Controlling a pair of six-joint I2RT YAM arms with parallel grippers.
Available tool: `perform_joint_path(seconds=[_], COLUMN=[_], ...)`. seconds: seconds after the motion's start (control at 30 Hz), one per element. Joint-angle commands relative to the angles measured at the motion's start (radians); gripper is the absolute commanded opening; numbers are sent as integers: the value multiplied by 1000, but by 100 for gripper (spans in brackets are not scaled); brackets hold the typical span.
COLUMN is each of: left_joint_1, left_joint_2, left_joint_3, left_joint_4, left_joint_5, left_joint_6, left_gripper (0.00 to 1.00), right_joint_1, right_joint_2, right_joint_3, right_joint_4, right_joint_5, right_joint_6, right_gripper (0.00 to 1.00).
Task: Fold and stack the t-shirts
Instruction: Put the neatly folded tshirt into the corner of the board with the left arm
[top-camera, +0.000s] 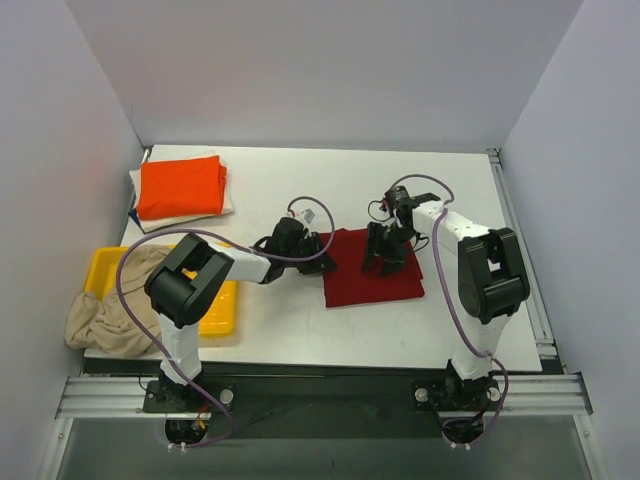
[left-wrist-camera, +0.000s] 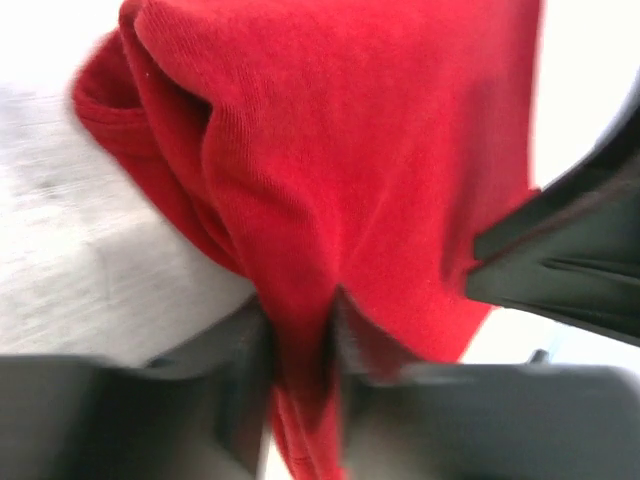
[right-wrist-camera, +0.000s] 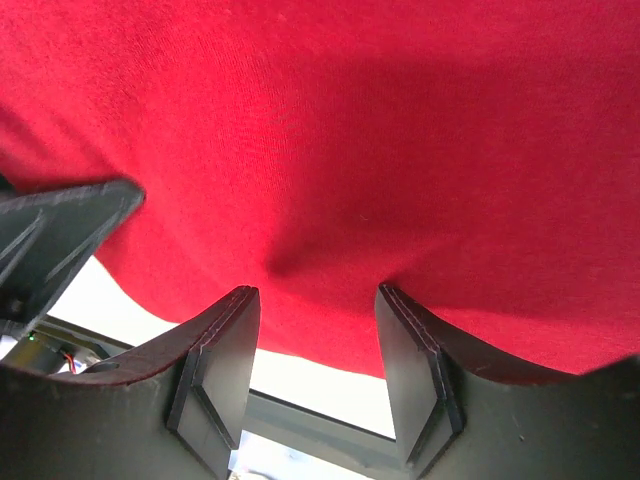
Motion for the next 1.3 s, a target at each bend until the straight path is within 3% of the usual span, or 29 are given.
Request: perform_joint_path(seconds=[0.0,0.07,0.1,0.13,0.6,0.83,1.27], left_joint_1=[-13,-14,-13,-13,107,148,256], left_joint_2=[43,40,37,36,45,111,175], left_joint_3=[47,99,118,142,707,876,1227], left_joint_4=[-223,-302,-330,-391,-1121,-1260,-1477], left_joint_5=[-96,-119,-143,-159,-422,-562,-665], left_joint_6=[79,120,136,154,719,926,1041], left_gripper=[25,13,1,0,0,0,0], right_joint_1=[7,7,7,9,-56,-79,-83], right_joint_2=[6,0,-1,-9,-132,-147,-166], right_joint_3=[1,5,6,8,-58,-92,-126], right_joint_4=[-18,-18,-18,-20,-35,-38,-40], right_joint_5=[-15,-15,-15,-17,-18,-17,-14], right_joint_6=[4,4,3,3,-13,-17,-19], right_gripper=[50,50,50,50,50,50,50])
